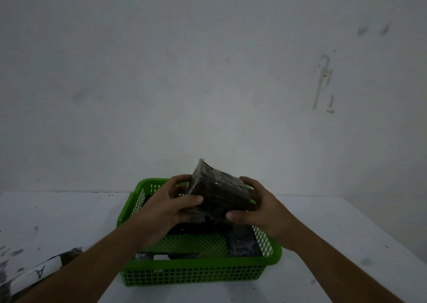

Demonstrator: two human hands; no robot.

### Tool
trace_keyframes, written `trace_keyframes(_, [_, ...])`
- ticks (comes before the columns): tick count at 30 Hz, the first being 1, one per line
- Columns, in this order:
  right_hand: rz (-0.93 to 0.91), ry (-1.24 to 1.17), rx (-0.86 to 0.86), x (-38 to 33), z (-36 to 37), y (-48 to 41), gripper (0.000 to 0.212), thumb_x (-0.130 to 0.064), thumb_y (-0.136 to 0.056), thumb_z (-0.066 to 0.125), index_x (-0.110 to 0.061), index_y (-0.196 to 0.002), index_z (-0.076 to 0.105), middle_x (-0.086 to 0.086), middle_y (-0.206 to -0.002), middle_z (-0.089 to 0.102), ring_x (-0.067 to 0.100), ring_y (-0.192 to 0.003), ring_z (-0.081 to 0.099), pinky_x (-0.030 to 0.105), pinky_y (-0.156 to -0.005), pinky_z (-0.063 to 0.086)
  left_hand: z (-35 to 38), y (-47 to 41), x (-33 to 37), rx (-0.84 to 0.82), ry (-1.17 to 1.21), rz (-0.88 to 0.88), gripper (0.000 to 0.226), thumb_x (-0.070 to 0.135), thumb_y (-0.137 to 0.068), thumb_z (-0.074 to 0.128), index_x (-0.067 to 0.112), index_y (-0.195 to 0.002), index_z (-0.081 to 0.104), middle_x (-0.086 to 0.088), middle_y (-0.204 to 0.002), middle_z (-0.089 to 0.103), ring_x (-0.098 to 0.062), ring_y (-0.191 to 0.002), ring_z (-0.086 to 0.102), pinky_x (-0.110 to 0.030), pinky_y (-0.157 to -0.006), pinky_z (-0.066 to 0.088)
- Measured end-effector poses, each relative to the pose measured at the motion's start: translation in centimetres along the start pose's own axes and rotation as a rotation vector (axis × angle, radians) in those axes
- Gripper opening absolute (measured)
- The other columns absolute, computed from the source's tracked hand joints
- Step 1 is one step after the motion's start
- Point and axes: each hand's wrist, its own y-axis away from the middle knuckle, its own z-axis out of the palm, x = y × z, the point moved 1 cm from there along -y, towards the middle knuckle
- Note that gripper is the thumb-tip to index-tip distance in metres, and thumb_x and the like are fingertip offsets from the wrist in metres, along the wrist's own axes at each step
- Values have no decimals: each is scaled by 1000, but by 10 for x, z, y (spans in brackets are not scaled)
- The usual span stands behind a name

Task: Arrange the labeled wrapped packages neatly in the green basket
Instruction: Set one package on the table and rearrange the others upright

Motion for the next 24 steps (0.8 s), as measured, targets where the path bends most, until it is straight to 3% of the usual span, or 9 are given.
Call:
trace_keyframes(3, [-54,-61,82,0,0,-2,98,-27,-48,97,-29,-132,47,-2,-125,63,10,-110,65,33,-85,57,-1,-3,-1,22,-168,40,53,-1,-75,74,13,-123,57,-10,-124,64,-27,-101,69,-43,-79,60])
trace_keyframes(7, [-111,91,156,-5,-5,-6,99,-31,-52,94,-40,-133,38,-18,-122,58,3,-108,62,32,-86,57,-12,-6,-2,99,-690,122,70,6,-80,74,26,-137,39,13,-131,52,-8,-110,62,-37,-89,57])
trace_keyframes(10, [-134,254,133,-5,-5,-8,101,-27,-57,91,-41,-138,33,-30,-122,54,0,-116,55,28,-89,54,-20,-6,-8,109,-851,146,73,17,-78,77,30,-137,36,14,-127,51,-8,-114,58,-35,-86,58])
trace_keyframes(12, [-129,335,75,-2,-2,-8,102,-28,-59,89,-42,-140,28,-34,-125,52,-5,-117,53,18,-88,50,-25,-6,-13,130,-901,128,70,20,-78,77,28,-136,37,12,-122,54,-9,-112,58,-33,-87,57])
trace_keyframes(15, [-103,390,8,3,2,-9,104,-26,-62,89,-43,-143,25,-35,-129,51,-14,-117,48,6,-84,45,-32,-4,-19,92,-1061,83,52,23,-80,75,28,-125,48,12,-114,60,-7,-102,63,-27,-84,56])
trace_keyframes(20, [-61,442,-43,7,4,-11,104,-25,-65,87,-36,-147,24,-25,-138,49,-7,-126,45,14,-93,46,-31,-2,-19,-120,-1399,24,18,21,-85,68,21,-103,63,5,-99,69,-4,-89,65,-21,-80,54])
trace_keyframes(24, [-50,472,-76,6,7,-15,102,-24,-65,87,-32,-147,26,-24,-138,49,-3,-125,47,24,-100,47,-29,-6,-19,-267,-1490,-36,23,16,-88,62,14,-111,63,-2,-105,70,-10,-93,66,-30,-84,54])
